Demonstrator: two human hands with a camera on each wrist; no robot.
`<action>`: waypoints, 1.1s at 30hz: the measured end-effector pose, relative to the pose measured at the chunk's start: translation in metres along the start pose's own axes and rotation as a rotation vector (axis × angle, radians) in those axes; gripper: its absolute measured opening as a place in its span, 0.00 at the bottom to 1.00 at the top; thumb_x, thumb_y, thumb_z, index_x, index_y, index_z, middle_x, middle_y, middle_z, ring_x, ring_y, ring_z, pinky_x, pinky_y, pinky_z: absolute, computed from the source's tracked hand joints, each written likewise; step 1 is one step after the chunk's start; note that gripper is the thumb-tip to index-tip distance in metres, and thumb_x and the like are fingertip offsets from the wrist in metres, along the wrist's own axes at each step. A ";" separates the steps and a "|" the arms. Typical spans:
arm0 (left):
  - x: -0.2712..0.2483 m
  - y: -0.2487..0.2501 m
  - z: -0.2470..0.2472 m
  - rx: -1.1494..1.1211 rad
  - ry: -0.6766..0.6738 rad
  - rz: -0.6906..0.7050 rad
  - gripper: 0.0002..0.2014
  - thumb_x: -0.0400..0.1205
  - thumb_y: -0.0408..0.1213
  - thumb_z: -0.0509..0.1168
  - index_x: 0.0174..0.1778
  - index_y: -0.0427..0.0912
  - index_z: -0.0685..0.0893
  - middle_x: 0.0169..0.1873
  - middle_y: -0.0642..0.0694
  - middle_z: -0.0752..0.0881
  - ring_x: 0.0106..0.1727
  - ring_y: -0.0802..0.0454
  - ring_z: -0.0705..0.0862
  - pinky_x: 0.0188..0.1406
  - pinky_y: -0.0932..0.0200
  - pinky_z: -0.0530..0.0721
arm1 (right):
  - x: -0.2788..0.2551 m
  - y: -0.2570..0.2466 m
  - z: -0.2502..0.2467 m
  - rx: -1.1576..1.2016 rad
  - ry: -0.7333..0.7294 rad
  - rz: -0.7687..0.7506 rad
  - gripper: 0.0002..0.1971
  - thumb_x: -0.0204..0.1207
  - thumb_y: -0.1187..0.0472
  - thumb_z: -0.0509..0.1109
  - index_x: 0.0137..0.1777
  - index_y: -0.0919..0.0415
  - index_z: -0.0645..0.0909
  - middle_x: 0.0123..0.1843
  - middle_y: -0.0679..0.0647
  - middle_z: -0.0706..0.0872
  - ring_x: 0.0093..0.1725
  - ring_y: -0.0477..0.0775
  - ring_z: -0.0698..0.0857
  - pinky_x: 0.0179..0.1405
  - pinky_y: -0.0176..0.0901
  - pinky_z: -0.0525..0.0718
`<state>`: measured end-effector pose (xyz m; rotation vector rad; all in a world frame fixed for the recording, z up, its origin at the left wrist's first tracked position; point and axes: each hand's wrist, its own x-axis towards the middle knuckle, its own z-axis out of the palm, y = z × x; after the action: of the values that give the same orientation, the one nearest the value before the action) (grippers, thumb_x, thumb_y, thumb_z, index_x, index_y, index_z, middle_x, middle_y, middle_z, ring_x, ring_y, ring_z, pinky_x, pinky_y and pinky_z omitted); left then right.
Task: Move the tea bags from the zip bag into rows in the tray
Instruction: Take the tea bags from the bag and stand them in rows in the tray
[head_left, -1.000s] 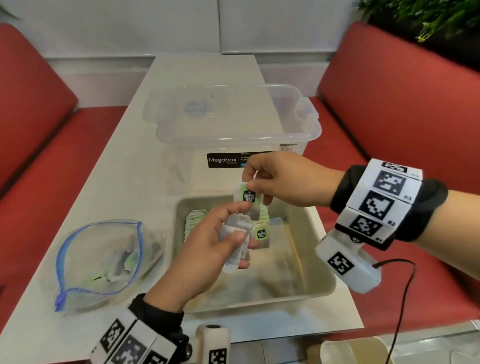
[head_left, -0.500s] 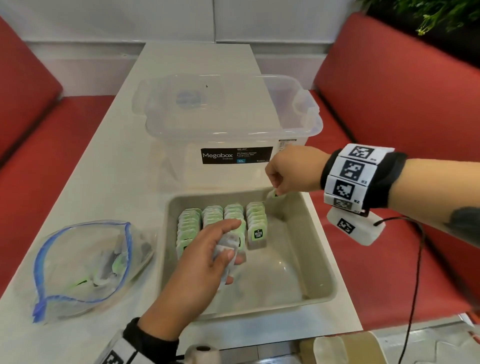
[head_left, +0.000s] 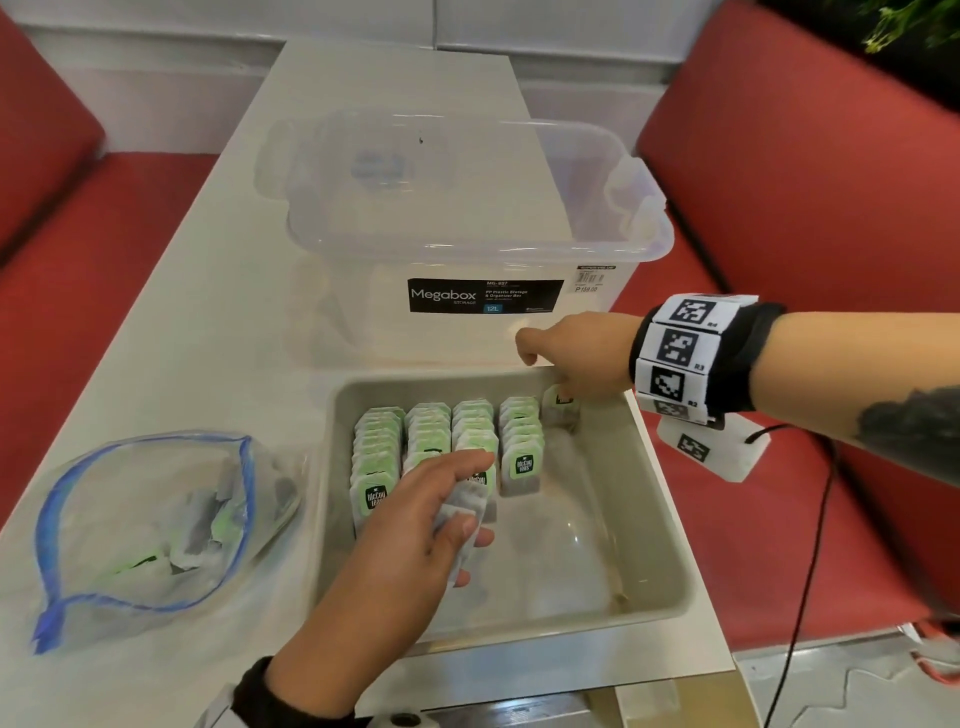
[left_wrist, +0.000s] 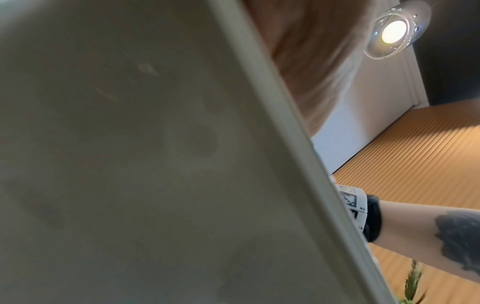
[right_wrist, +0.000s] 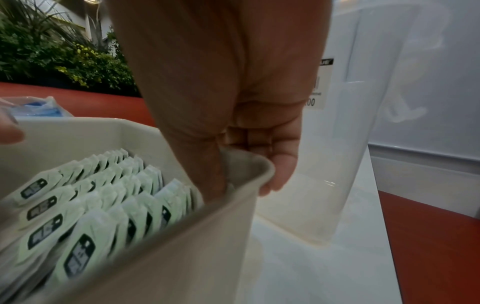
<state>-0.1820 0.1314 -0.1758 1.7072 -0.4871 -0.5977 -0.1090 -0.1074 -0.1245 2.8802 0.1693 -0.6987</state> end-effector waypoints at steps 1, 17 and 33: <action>0.000 0.000 0.000 -0.001 -0.002 0.002 0.21 0.83 0.27 0.59 0.62 0.62 0.78 0.60 0.60 0.77 0.48 0.60 0.88 0.36 0.61 0.88 | 0.001 -0.001 0.000 -0.021 -0.021 -0.003 0.19 0.77 0.59 0.68 0.64 0.54 0.67 0.45 0.54 0.79 0.44 0.57 0.79 0.40 0.44 0.76; 0.002 0.003 -0.004 -0.096 0.037 -0.034 0.23 0.82 0.28 0.61 0.63 0.64 0.77 0.60 0.58 0.80 0.47 0.55 0.89 0.36 0.57 0.88 | 0.010 -0.010 -0.004 -0.209 -0.097 -0.028 0.20 0.75 0.50 0.70 0.64 0.57 0.76 0.59 0.54 0.83 0.58 0.56 0.81 0.47 0.43 0.74; 0.011 0.042 -0.017 -0.999 0.048 -0.301 0.15 0.77 0.35 0.59 0.56 0.32 0.81 0.41 0.37 0.88 0.33 0.47 0.87 0.30 0.55 0.88 | -0.088 -0.088 -0.012 0.295 0.535 -0.757 0.17 0.63 0.49 0.78 0.50 0.53 0.82 0.48 0.49 0.85 0.45 0.51 0.82 0.32 0.38 0.78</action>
<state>-0.1624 0.1287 -0.1337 0.8257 0.1278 -0.8290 -0.1952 -0.0252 -0.0856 3.1805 1.3714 0.0058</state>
